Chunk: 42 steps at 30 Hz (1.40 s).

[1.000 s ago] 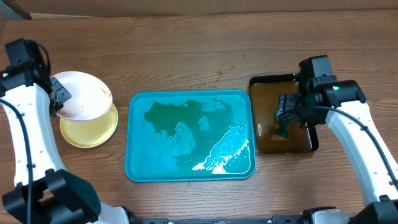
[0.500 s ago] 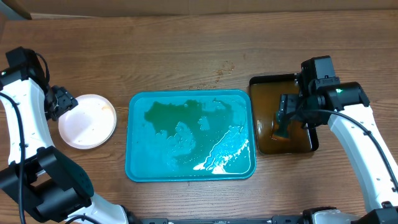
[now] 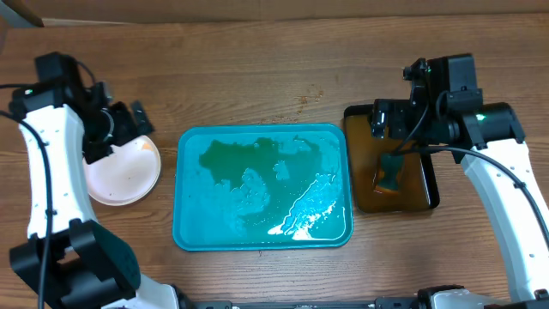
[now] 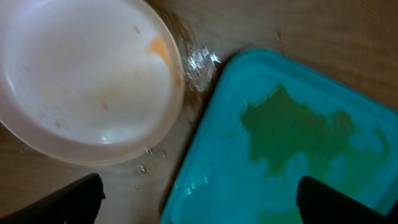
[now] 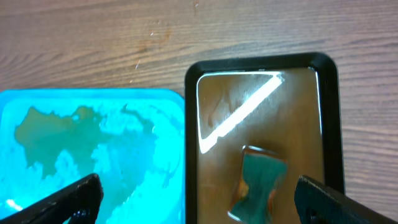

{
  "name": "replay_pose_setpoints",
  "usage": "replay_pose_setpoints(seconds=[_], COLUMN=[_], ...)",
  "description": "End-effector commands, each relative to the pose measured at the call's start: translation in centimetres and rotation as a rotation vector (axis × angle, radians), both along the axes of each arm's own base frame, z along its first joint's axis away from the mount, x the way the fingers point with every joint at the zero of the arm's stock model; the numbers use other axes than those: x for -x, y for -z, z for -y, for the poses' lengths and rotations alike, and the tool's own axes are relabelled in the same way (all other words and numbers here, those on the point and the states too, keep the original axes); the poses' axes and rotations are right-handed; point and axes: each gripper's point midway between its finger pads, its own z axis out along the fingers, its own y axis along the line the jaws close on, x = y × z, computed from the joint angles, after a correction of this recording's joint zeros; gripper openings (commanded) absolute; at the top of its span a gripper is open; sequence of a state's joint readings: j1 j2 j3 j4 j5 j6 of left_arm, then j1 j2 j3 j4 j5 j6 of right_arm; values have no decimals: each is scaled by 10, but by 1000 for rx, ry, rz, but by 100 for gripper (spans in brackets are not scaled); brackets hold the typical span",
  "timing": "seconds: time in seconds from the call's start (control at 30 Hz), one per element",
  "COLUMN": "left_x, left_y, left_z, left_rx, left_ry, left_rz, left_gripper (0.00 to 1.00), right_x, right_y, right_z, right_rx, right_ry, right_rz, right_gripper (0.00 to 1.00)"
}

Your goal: Clean dirty plates on tray and stack at the side

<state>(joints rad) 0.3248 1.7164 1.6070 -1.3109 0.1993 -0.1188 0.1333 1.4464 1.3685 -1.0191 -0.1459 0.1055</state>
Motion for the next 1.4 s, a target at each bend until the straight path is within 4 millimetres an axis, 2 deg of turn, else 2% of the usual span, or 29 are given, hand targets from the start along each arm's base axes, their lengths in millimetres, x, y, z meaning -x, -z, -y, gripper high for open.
replay_pose_setpoints(seconds=[0.0, 0.13, 0.33, 0.53, 0.67, 0.83, 0.97, 1.37], left_x=[12, 38, 61, 79, 95, 115, 124, 129], left_y=[-16, -14, -16, -29, -55, -82, -93, -87], left_z=[20, 38, 54, 67, 78, 82, 84, 86], left_rx=[41, 76, 71, 18, -65, -147, -169, -157], left_ry=[71, 148, 189, 225, 289, 288, 290, 289], left_rz=[1, -87, -2, 261, 506, 706, 761, 731], left_gripper=[100, 100, 100, 100, 100, 100, 100, 100], right_x=[7, 19, 43, 74, 96, 119, 125, 124], right_y=[-14, -11, -15, -22, -28, -40, -46, -42], right_z=[-2, 3, 13, 21, 24, 33, 34, 33], right_rx=[-8, -5, 12, 12, -11, -6, -11, -6], right_ry=[-16, 27, 74, 83, 85, 107, 108, 108], right_rz=[15, -31, -27, 94, 221, 335, 362, 340], right_gripper=[100, 100, 100, 100, 100, 100, 100, 100])
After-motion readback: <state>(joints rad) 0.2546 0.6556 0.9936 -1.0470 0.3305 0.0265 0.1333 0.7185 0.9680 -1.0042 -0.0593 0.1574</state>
